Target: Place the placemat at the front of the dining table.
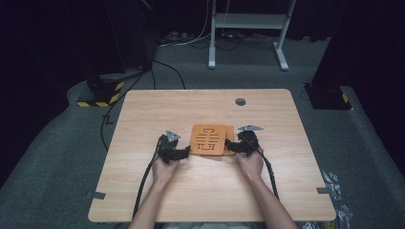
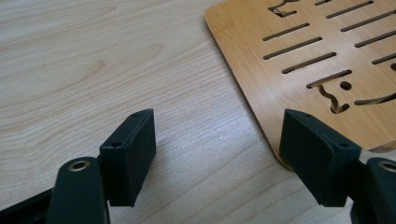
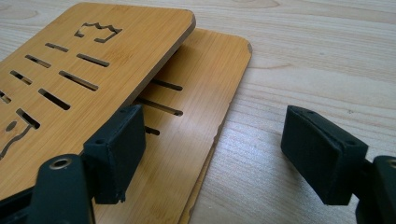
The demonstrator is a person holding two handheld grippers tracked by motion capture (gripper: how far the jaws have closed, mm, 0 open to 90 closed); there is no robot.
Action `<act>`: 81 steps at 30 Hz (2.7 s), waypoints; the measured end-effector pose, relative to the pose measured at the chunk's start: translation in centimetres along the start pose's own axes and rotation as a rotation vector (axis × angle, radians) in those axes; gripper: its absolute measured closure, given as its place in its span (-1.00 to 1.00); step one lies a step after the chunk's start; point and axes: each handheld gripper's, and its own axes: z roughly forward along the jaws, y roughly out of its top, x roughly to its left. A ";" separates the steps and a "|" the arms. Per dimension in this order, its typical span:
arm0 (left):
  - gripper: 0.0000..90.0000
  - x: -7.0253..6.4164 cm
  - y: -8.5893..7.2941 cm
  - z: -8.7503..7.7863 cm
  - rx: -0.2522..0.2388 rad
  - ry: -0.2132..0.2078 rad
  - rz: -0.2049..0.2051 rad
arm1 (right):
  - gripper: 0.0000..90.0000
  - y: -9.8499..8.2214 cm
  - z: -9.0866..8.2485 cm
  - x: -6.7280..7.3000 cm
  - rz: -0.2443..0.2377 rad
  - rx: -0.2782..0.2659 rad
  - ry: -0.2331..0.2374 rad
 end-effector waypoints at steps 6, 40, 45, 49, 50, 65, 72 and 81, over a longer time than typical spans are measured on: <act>-0.40 0.0 0.0 0.0 0.001 -0.002 0.000 | -0.51 0.1 -0.1 -0.1 -0.003 0.015 -0.001; -0.38 0.1 0.0 0.0 0.002 -0.007 -0.001 | -0.49 1.5 -0.2 2.7 -0.023 0.009 0.151; -0.38 0.1 0.0 0.0 0.003 -0.007 -0.001 | -0.49 1.4 0.1 2.9 -0.014 0.021 0.171; -0.38 0.1 0.0 0.0 0.003 -0.008 -0.003 | -0.48 1.2 0.3 3.2 -0.015 0.016 0.178; -0.38 0.1 0.0 0.0 0.003 -0.007 -0.003 | -0.48 1.2 0.3 3.2 -0.013 0.021 0.182; -0.38 0.0 0.0 0.0 0.000 -0.001 -0.005 | -0.47 1.4 0.0 4.0 -0.017 -0.001 0.223; -0.37 0.0 0.0 0.0 0.001 0.001 -0.009 | -0.45 1.6 -0.5 4.3 -0.019 -0.010 0.217; -0.37 0.0 0.1 0.1 -0.003 -0.001 -0.010 | -0.42 2.2 -1.2 4.8 -0.017 -0.031 0.213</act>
